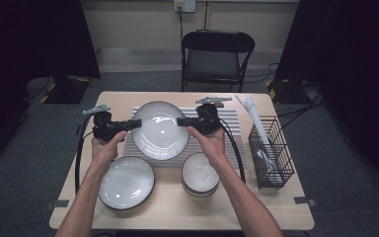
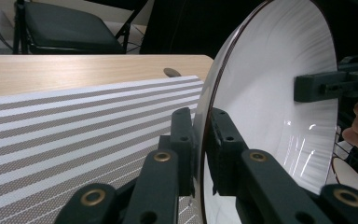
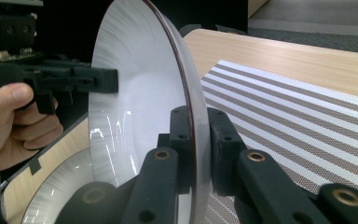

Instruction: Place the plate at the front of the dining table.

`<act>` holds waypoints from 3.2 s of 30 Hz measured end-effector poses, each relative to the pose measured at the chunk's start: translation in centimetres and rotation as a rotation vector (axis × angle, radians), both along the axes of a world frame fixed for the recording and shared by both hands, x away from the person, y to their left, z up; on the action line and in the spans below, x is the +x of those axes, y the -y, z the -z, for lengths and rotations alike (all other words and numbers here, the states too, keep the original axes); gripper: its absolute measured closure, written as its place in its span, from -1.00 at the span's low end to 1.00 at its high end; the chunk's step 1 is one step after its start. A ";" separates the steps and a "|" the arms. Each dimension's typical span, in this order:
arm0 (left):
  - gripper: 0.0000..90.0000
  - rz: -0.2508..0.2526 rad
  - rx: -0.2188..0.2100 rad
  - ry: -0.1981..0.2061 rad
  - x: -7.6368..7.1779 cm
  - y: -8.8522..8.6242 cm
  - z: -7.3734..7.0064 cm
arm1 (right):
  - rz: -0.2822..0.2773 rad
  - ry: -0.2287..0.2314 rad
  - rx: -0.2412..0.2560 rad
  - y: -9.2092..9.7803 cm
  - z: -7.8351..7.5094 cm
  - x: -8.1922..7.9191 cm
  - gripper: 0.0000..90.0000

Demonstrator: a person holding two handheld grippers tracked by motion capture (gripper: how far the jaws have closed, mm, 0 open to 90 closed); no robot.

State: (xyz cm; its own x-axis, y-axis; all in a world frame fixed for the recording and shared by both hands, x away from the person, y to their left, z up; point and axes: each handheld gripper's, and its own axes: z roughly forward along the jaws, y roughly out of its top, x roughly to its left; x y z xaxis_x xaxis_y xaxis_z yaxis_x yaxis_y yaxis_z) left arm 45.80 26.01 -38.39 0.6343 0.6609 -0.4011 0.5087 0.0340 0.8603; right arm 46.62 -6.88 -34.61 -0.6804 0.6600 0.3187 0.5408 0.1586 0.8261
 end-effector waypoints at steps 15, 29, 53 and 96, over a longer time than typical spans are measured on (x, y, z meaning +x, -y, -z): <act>0.78 0.014 -0.011 -0.047 1.1 1.0 1.2 | 0.033 -0.037 0.017 0.7 0.0 1.5 0.83; 0.65 0.028 -0.001 -0.088 1.7 1.5 2.3 | 0.076 -0.072 0.038 1.1 0.7 2.5 0.84; 0.69 0.022 0.019 -0.158 2.6 2.0 4.9 | 0.126 -0.103 0.038 1.2 2.4 4.6 0.84; 0.05 -0.032 0.133 -0.101 1.0 -1.1 3.4 | 0.172 -0.132 -0.089 1.7 6.9 10.8 0.85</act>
